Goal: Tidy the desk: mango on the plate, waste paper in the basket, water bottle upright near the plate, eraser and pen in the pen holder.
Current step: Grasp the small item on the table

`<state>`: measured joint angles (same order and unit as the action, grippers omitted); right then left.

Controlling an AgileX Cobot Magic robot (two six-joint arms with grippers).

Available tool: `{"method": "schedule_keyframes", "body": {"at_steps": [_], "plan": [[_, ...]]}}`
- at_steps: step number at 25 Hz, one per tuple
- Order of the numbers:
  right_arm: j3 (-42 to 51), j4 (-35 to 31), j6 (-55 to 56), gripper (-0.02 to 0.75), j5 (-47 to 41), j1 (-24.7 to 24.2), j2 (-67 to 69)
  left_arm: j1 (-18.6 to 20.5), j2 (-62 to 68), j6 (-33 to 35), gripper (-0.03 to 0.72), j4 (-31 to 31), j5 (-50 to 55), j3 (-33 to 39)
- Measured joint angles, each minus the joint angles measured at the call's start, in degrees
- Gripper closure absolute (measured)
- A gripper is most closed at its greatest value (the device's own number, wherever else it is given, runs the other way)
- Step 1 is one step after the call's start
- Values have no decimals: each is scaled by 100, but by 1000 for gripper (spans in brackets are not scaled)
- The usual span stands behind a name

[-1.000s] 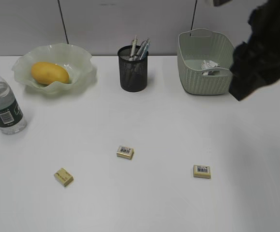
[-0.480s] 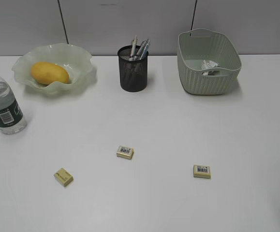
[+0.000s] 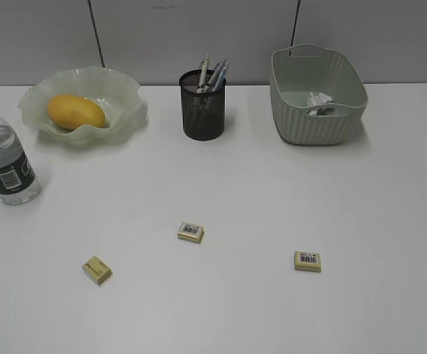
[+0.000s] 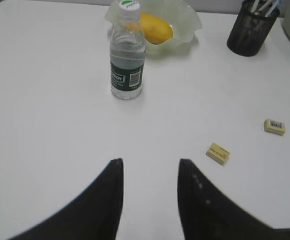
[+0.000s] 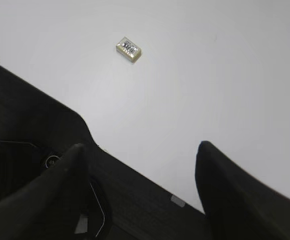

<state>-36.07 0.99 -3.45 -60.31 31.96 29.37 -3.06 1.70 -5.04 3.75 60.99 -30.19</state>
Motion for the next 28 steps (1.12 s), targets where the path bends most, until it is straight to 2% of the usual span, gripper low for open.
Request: {"method": "schedule_keyframes", "body": {"at_steps": [2, 4, 6, 8, 13, 17, 28], "plan": [[115, 12, 0, 193, 0, 0, -284, 0, 190, 18, 365, 29, -47, -12], [298, 18, 0, 183, -27, 0, -480, 0, 440, 146, 269, 74, -131, -80], [501, 30, 0, 181, -34, 0, -640, 0, 727, 415, 195, 190, -255, -196], [674, 48, 1, 178, -34, 0, -729, 0, 1044, 799, 157, 452, -346, -361], [709, 96, 38, 176, 0, 0, -759, 0, 2185, 1441, 136, 1058, -314, -862], [709, 112, 50, 176, 13, 0, -759, -96, 3137, 1762, 134, 1250, -152, -1244], [709, 136, 73, 177, 41, 0, -759, -1235, 5065, 1738, 134, 1220, -116, -1739]]}}
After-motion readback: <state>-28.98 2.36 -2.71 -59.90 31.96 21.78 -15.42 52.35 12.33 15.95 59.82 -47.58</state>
